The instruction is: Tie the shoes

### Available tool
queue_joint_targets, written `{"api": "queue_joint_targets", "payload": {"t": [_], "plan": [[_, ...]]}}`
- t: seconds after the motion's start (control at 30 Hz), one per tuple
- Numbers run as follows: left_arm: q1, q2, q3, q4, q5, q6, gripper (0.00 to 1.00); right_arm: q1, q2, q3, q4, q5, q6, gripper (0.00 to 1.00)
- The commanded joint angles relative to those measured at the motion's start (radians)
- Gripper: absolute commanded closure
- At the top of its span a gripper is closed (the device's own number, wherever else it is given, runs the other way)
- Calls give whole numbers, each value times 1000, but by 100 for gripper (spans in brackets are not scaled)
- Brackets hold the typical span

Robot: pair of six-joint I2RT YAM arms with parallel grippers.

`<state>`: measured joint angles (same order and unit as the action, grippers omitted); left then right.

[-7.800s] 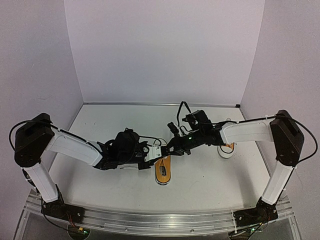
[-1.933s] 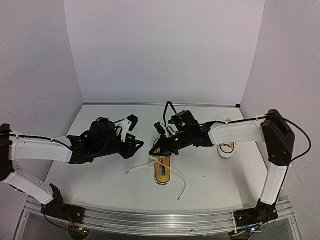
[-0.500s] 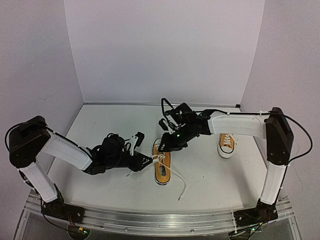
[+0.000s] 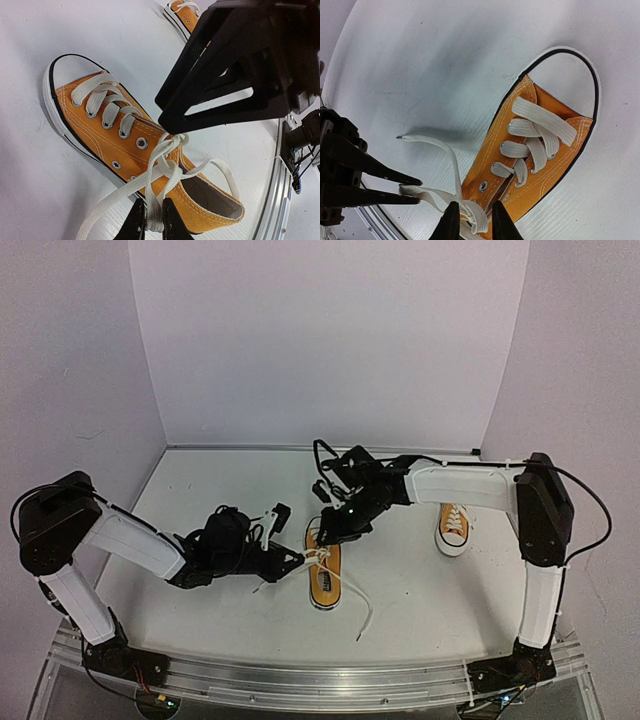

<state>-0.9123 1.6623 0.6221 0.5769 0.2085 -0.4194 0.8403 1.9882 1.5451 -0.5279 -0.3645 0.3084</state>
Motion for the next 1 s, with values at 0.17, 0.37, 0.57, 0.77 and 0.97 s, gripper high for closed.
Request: {"api": "queue_joint_targets", "payload": {"t": [0.17, 0.37, 0.57, 0.77, 0.97], "plan": [[3, 14, 45, 9, 11, 14, 87, 2, 33, 41, -56, -17, -47, 80], [4, 20, 54, -12, -3, 16, 88, 2, 24, 36, -60, -21, -56, 89], [5, 18, 60, -36, -14, 22, 94, 2, -10, 20, -59, -10, -56, 100], [7, 15, 61, -62, -42, 23, 100, 1, -96, -56, 2, 38, -23, 100], [8, 24, 75, -83, -49, 25, 100, -4, -154, -146, 81, 40, 17, 100]]}}
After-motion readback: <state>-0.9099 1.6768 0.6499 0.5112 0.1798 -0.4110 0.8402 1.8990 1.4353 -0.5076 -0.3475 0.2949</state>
